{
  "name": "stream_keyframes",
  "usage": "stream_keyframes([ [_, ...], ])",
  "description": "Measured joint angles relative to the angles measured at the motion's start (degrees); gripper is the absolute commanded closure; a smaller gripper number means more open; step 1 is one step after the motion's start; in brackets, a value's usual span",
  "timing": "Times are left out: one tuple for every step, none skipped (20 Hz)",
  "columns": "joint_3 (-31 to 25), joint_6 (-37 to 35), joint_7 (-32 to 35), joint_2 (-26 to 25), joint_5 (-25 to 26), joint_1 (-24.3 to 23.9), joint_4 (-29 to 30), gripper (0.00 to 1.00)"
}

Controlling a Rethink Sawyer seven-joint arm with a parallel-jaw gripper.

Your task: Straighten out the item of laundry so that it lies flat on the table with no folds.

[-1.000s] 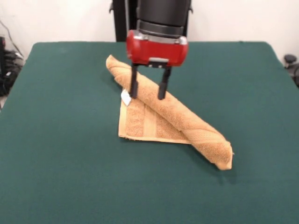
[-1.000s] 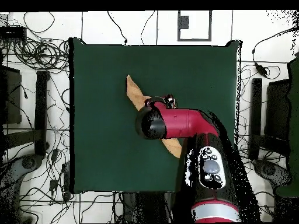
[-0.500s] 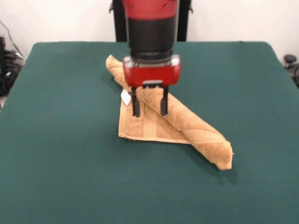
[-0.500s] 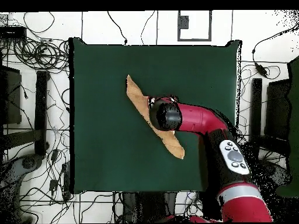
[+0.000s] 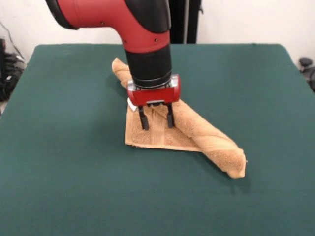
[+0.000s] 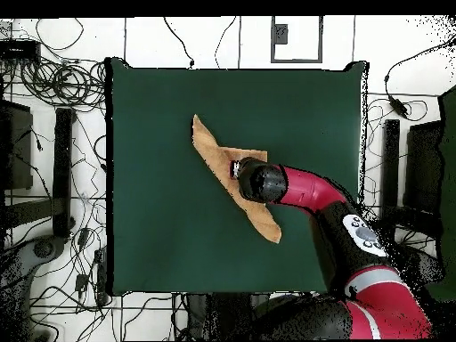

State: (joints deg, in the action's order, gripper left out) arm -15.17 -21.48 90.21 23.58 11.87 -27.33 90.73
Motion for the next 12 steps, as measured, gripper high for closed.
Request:
stream_keyframes([
  [-0.19, -0.12, 0.00, -0.12, -0.01, 0.02, 0.00, 0.00],
  [-0.33, -0.21, 0.00, -0.20, -0.01, 0.02, 0.01, 0.00],
  [-0.74, -0.60, 0.00, -0.45, -0.01, 0.02, 0.02, 0.00],
  [-0.84, -0.71, 0.00, -0.51, -0.01, 0.02, 0.02, 0.00],
  [-0.94, -0.83, 0.00, -0.57, -0.01, 0.02, 0.02, 0.00],
  [-1.14, -1.08, 0.00, -0.65, 0.00, 0.01, 0.03, 0.00],
  [-1.32, -1.26, 0.00, -0.68, 0.00, 0.01, 0.03, 0.00],
  [-1.73, -1.54, 0.00, -0.68, 0.00, 0.01, 0.03, 0.00],
  [-2.14, -1.82, 0.00, -0.69, 0.00, 0.02, 0.03, 0.00],
  [-2.55, -2.10, 0.00, -0.69, 0.00, 0.03, 0.03, 0.00],
  [-2.74, -2.26, 0.00, -0.69, 0.01, 0.04, 0.02, 0.00],
  [-2.92, -2.42, 0.00, -0.69, 0.01, 0.06, 0.02, 0.00],
])
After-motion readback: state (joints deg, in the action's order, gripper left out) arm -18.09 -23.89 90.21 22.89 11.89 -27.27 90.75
